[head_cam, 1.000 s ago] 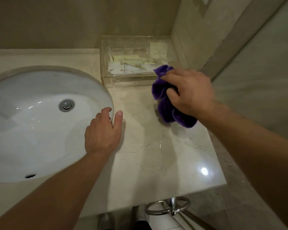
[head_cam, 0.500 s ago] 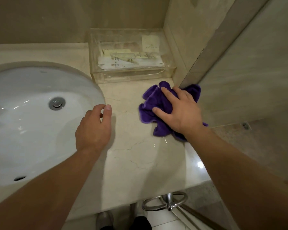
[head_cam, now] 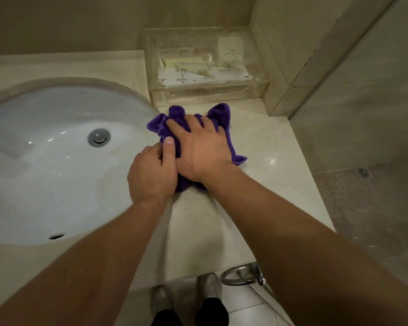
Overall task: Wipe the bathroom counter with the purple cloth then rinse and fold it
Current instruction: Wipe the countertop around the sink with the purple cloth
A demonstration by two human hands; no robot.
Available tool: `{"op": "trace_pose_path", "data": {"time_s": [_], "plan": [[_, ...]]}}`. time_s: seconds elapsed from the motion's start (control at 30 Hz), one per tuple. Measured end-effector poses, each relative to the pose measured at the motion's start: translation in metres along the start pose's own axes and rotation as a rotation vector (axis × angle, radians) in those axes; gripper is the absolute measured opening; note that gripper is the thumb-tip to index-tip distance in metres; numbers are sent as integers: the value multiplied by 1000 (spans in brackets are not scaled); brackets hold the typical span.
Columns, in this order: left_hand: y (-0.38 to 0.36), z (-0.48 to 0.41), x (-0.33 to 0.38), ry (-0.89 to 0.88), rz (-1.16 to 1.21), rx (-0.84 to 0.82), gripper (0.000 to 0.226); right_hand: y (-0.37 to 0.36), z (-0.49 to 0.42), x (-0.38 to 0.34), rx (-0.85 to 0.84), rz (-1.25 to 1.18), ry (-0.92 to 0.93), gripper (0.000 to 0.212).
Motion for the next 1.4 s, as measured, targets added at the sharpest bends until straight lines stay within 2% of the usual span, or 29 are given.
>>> {"op": "trace_pose_path", "data": {"time_s": [0.37,0.57,0.77,0.97,1.07,1.23,1.4], "plan": [[2,-2,10,-119,-108,-3,65,4,3,15,64,-50,21,65],[2,4,18,-165,-165,18,72,12,7,56,84,-23,21,73],[5,10,17,-161,-242,35,67,21,27,120,107,-77,-44,68],[4,13,11,-95,-232,39,52,24,49,163,130,-153,-35,65],[5,23,12,-59,-251,20,56,23,58,178,140,-172,-84,65],[7,43,11,101,-284,-68,64,21,72,185,125,-126,-99,68],[12,54,2,195,-78,-101,62,20,87,170,138,-100,-158,75]]}}
Point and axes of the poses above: each hand's wrist, its own z-axis away from the middle knuckle, its own y-axis out of the back of the hand, x = y × z, the point moved 9 cm from there along -z, towards the middle knuckle, and after that the axes turned 1 degree about y, right-handed, at the moved point
